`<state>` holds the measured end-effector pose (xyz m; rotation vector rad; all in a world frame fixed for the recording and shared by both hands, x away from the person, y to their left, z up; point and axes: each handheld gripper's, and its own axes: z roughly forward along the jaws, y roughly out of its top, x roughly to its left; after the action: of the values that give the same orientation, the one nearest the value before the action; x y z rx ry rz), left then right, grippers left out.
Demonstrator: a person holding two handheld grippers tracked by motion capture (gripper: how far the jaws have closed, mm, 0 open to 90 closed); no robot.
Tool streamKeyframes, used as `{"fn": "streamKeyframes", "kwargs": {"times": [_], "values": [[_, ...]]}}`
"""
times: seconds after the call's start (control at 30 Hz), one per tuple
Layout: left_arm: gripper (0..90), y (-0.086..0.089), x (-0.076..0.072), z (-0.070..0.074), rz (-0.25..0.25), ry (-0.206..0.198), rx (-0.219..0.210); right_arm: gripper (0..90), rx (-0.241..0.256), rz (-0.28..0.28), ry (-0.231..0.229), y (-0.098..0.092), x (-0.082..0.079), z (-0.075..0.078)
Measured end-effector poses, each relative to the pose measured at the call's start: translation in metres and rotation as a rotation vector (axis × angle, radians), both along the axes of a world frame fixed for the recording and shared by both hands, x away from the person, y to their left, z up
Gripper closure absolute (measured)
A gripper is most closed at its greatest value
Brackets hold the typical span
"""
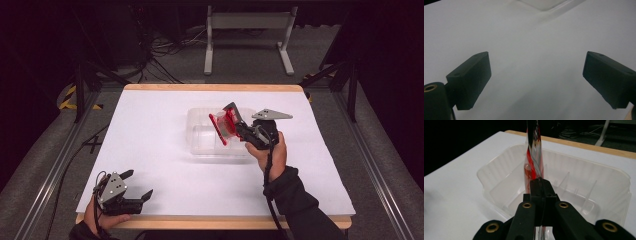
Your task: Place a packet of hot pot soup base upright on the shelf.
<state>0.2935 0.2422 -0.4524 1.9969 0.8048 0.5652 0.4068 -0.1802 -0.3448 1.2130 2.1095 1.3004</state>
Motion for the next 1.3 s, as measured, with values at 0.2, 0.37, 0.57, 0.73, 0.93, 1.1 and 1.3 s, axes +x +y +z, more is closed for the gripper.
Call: {"fn": "streamKeyframes", "kwargs": {"times": [0.2, 0.37, 0.57, 0.73, 0.93, 1.1, 1.3], "values": [[8.7, 0.000, 0.000, 0.000, 0.000, 0.004, 0.004, 90.0, 0.031, -0.037, 0.017, -0.005, 0.000, -0.010], [8.7, 0.000, 0.000, 0.000, 0.000, 0.003, 0.001, 89.3, 0.024, -0.056, 0.008, -0.009, -0.004, -0.015], [8.7, -0.001, 0.000, 0.000, -0.004, 0.007, 0.008, 83.0, 0.022, -0.068, 0.017, -0.011, -0.007, -0.019], [8.7, -0.001, 0.000, -0.001, -0.005, 0.008, 0.007, 74.3, 0.017, -0.049, 0.037, -0.009, -0.008, -0.021], [8.6, -0.001, 0.000, -0.001, -0.007, 0.008, 0.009, 70.1, -0.002, -0.027, 0.029, -0.005, -0.005, -0.019], [8.6, -0.001, 0.001, -0.001, -0.005, 0.011, 0.009, 70.3, -0.007, -0.020, 0.030, -0.003, -0.001, -0.018], [8.6, -0.001, 0.000, -0.001, -0.004, 0.011, 0.009, 72.0, -0.023, -0.009, 0.032, 0.005, 0.007, -0.015]]}}
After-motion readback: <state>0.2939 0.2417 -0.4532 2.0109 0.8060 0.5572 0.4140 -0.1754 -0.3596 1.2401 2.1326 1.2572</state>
